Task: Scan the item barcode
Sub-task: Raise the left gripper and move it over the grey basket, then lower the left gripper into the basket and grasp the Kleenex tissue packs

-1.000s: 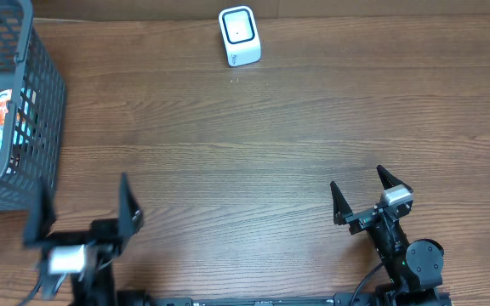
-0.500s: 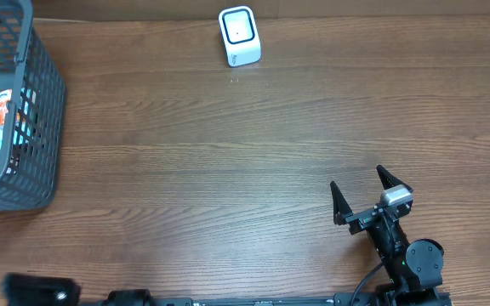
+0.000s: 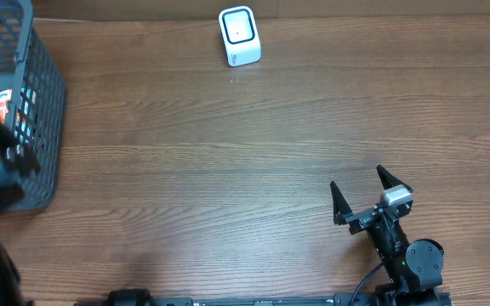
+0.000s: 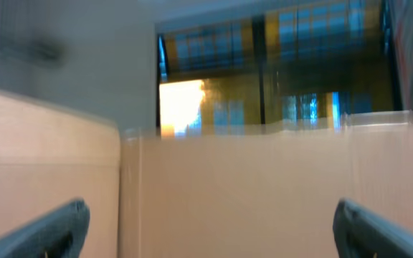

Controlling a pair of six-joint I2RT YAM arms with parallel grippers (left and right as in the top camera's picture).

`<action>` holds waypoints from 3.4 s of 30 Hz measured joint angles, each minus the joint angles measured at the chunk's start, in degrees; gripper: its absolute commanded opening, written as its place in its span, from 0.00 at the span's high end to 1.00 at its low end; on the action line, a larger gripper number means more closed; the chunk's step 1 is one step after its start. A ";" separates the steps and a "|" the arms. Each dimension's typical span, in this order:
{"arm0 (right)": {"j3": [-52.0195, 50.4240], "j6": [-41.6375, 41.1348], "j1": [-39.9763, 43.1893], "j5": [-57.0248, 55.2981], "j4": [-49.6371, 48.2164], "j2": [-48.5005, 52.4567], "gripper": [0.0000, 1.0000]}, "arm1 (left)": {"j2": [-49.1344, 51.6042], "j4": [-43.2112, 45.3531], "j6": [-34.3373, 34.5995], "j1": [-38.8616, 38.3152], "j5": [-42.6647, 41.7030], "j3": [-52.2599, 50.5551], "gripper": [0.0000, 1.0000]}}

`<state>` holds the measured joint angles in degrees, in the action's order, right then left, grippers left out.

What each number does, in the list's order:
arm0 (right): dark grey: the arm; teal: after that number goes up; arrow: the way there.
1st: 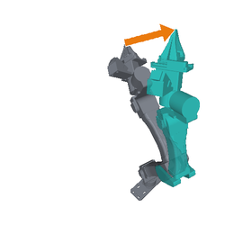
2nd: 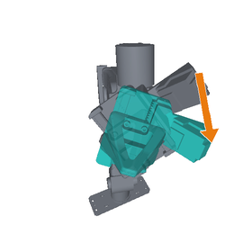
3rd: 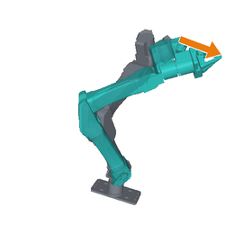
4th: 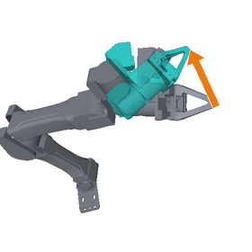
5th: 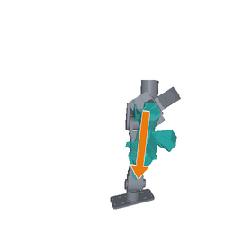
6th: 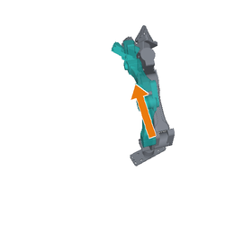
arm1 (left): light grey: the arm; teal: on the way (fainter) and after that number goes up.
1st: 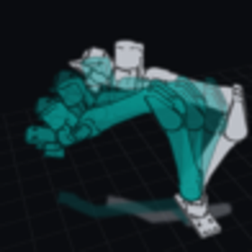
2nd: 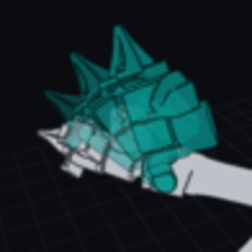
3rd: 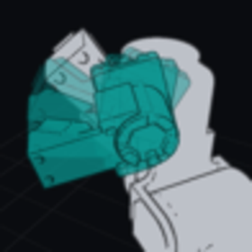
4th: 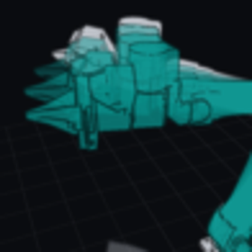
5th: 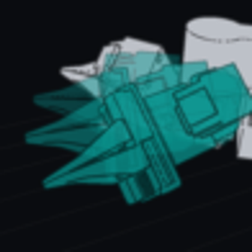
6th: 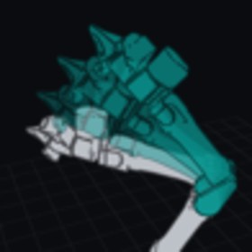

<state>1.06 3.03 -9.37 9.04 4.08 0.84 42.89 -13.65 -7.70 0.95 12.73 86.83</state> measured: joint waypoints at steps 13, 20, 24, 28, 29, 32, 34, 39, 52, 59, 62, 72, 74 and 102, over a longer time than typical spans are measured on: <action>0.00 -0.02 0.00 -0.02 0.02 0.00 0.00 | 36.81 -56.33 0.76 -0.11 -4.28 45.53 0.00; 0.00 -0.02 0.00 0.00 0.02 0.00 0.00 | 49.75 -62.34 1.70 -0.11 -14.51 46.29 0.00; 0.00 -0.02 0.00 0.00 0.02 0.00 0.00 | 52.33 -64.43 1.73 -0.11 -16.46 46.29 0.00; 0.00 -0.02 0.00 0.00 0.00 0.00 0.00 | 52.72 -64.30 1.64 -0.02 -13.18 46.31 0.00; 0.00 -0.02 0.00 0.00 0.02 0.00 0.00 | 52.78 -64.22 1.57 0.20 -12.35 46.31 0.00; 0.00 -0.02 0.00 0.00 -0.02 0.00 0.00 | 53.35 -63.98 1.55 2.75 -10.08 46.38 0.00; 0.00 -0.02 0.00 0.00 0.00 0.00 0.00 | 54.05 -64.04 1.55 6.43 -9.81 46.42 0.00; 0.00 -0.02 0.00 0.00 0.00 0.00 0.00 | 56.26 -64.37 1.53 17.59 -12.09 46.42 0.00; 0.00 0.00 0.00 0.00 0.00 0.00 0.00 | 62.71 -64.85 1.09 34.36 -17.31 46.42 0.00; 0.00 -0.02 0.00 -0.02 0.00 0.00 0.00 | 69.53 -64.83 0.13 36.61 -17.66 46.42 0.00; 0.00 -0.02 0.00 0.00 0.00 0.00 0.00 | 71.76 -65.02 -0.94 36.83 -17.75 46.42 0.00; 0.00 -0.02 0.00 -0.02 -0.02 0.00 0.00 | 79.89 -65.31 -4.96 37.20 -19.30 46.45 0.01; 0.00 0.00 0.00 -0.02 0.00 0.00 0.00 | 81.09 -65.64 -6.40 37.31 -20.31 46.45 0.01; 0.00 -0.02 0.00 0.00 0.00 0.00 0.00 | 94.25 -64.43 -14.99 37.55 -26.73 46.47 0.01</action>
<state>1.06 3.01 -9.37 9.04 4.08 0.84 137.14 -78.08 -22.70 38.50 -14.00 133.29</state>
